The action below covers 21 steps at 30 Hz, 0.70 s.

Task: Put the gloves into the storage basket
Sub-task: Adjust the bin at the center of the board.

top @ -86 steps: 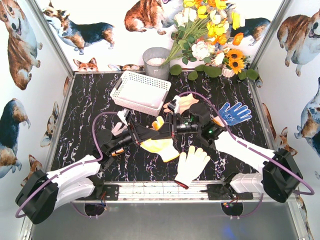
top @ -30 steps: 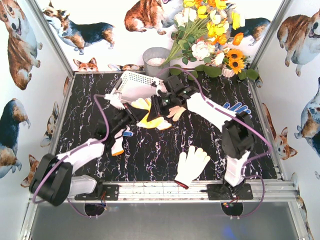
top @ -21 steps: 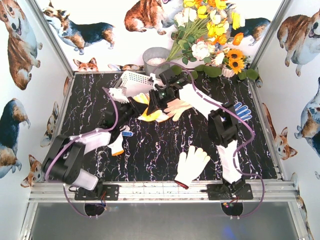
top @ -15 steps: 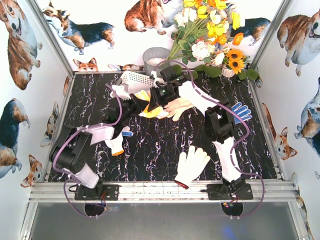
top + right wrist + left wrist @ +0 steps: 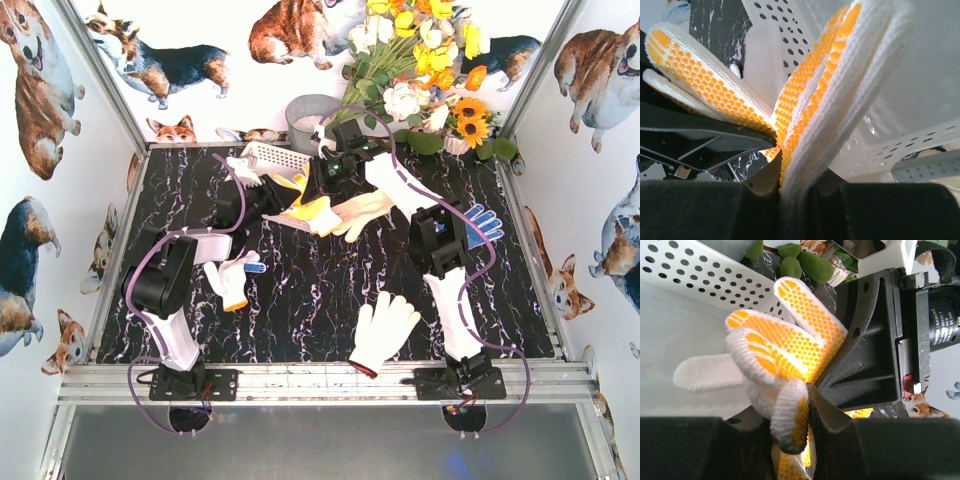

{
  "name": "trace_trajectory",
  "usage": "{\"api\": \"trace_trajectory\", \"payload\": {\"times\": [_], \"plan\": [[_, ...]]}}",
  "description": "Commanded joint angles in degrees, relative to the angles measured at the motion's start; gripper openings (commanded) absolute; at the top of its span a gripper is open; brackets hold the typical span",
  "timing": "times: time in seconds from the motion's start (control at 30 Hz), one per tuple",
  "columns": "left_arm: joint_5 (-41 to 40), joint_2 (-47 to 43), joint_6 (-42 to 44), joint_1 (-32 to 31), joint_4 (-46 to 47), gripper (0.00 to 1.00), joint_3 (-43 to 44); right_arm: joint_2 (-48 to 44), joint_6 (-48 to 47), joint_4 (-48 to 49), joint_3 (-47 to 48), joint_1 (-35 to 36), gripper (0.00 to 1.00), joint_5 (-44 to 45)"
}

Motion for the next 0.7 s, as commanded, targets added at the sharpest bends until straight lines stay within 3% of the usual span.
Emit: {"api": "trace_trajectory", "payload": {"times": [0.0,0.07,0.3,0.47,0.67], "plan": [[2.39,0.92,1.37,1.94,2.05,0.21,2.50,2.08,-0.46,3.16,4.66,-0.79,0.08,1.37],[2.92,1.25,1.41,2.54,1.17,0.37,2.97,2.44,0.56,4.84,4.71,-0.80,0.08,1.81],[2.60,0.42,5.05,4.14,-3.82,0.57,3.80,4.57,4.97,8.46,5.84,-1.30,0.08,5.13],[-0.16,-3.02,10.07,4.47,-11.21,0.66,4.28,6.49,6.86,8.44,6.33,-1.24,0.07,7.34],[-3.36,-8.11,14.32,4.63,-18.29,0.68,3.97,7.29,3.60,3.96,6.61,-0.01,0.07,11.34]]}}
